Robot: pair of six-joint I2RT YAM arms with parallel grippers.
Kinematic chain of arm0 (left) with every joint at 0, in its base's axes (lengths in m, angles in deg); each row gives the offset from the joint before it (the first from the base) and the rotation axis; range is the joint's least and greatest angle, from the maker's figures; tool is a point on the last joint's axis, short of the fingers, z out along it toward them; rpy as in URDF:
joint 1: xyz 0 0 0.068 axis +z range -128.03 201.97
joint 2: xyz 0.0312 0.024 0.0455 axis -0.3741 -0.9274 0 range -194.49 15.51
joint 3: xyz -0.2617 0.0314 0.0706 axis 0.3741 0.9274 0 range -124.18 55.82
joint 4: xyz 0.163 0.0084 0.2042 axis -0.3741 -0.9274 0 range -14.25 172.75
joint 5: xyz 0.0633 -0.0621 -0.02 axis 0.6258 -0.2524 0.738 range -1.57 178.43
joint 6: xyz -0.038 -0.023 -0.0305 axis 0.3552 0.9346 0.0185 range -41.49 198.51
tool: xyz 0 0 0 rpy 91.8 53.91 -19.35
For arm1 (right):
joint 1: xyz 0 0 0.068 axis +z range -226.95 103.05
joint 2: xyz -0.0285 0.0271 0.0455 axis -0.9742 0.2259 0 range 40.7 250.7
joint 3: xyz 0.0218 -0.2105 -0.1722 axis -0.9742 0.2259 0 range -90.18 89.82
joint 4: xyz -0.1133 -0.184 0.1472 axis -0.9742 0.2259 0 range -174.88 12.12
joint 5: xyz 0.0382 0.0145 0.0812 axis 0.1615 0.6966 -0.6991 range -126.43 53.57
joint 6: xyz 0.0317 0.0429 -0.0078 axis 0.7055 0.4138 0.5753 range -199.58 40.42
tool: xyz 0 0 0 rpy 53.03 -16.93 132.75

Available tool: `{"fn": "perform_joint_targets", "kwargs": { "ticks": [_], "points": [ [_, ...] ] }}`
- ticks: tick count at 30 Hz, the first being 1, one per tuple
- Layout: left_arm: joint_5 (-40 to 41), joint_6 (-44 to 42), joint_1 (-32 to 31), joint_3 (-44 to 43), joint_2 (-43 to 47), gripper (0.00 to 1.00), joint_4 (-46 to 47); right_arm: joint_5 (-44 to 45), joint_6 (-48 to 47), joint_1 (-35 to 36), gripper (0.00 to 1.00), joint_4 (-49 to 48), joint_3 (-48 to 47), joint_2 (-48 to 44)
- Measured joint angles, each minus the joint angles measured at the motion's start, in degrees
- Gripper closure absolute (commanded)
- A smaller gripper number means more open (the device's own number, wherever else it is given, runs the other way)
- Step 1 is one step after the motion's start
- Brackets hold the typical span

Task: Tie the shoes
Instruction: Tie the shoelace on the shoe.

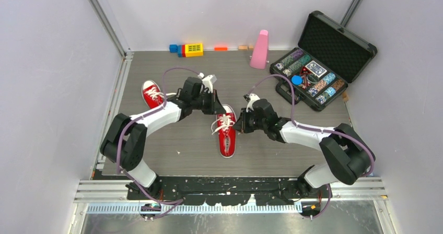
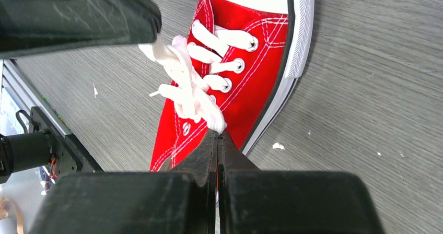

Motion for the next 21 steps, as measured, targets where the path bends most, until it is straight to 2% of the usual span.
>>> {"fn": "perform_joint_targets", "kwargs": {
  "ticks": [17, 21],
  "points": [
    [-6.4, 9.14, 1.11, 12.24, 6.84, 1.0, 7.23, 0.87, 0.81, 0.0, 1.0, 3.63, 1.29, -1.86],
    [-6.91, 9.92, 1.68, 13.73, 7.41, 1.0, 8.24, 0.83, 1.03, 0.0, 0.85, 4.22, 1.31, -1.88]
  ]
}}
